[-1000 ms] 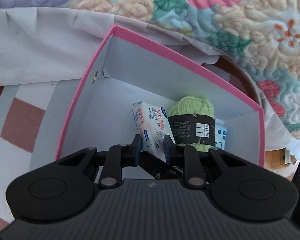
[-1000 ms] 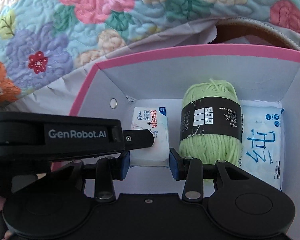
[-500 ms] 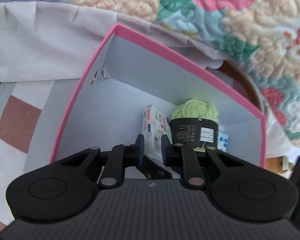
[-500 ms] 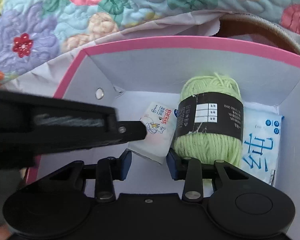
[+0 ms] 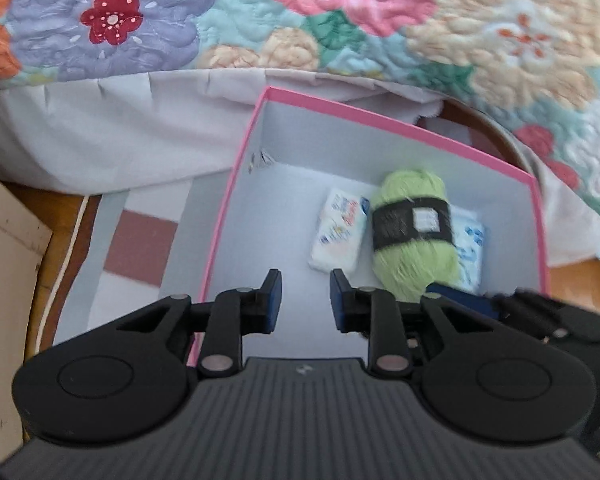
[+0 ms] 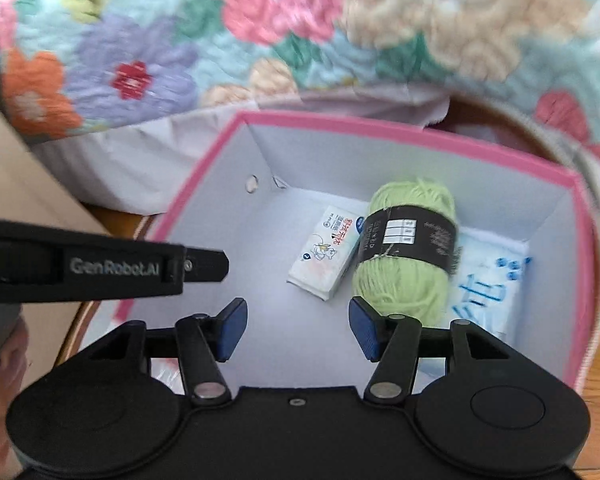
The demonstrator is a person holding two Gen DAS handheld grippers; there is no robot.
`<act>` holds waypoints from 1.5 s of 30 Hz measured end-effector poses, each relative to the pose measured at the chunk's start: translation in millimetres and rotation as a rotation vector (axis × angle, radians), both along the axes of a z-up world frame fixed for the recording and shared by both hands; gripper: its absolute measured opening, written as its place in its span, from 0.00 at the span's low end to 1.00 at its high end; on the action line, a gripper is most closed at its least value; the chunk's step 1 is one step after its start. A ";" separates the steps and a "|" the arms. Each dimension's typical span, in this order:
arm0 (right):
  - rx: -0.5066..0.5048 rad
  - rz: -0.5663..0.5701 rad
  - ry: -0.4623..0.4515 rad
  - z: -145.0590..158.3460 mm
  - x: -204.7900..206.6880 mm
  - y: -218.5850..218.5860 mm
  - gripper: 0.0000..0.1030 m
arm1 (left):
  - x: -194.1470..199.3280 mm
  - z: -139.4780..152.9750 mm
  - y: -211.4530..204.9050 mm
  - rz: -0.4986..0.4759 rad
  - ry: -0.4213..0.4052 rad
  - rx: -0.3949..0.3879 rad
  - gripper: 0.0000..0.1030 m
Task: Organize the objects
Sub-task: 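Withdraw both grippers from the box and move toward the purple plush toy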
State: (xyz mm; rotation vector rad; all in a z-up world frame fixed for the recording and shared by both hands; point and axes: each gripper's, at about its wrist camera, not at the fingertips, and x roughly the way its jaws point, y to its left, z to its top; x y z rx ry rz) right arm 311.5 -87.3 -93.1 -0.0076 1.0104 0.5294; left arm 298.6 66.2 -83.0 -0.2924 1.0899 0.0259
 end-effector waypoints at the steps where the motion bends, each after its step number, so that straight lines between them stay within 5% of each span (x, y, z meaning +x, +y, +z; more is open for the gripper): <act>1: 0.002 0.013 -0.011 11.0 -6.6 -4.4 0.59 | -5.1 4.8 -1.7 -0.007 0.007 -0.006 0.29; 5: 0.009 0.036 -0.091 51.7 -35.7 -24.6 0.60 | -20.6 35.2 -8.8 -0.048 -0.017 -0.020 0.40; 10: 0.092 0.091 -0.125 94.8 -68.2 -46.1 0.60 | -46.5 68.5 -7.9 -0.080 -0.009 -0.062 0.43; 14: 0.083 0.149 -0.175 120.5 -102.7 -53.2 0.61 | -74.6 93.7 -9.2 -0.103 -0.038 -0.020 0.47; 19: 0.059 0.242 -0.186 135.6 -145.9 -58.7 0.70 | -114.6 115.8 -5.4 -0.147 -0.041 -0.118 0.48; 26: -0.005 0.314 -0.180 136.1 -197.0 -63.2 0.73 | -176.2 142.9 -14.9 -0.202 -0.099 -0.069 0.51; 36: -0.012 0.381 -0.070 108.1 -250.8 -56.2 0.74 | -223.2 108.5 -29.8 -0.235 -0.037 -0.111 0.56; 45: -0.062 0.378 -0.017 57.8 -246.1 -44.1 0.74 | -234.5 47.5 -34.7 -0.252 0.019 -0.182 0.57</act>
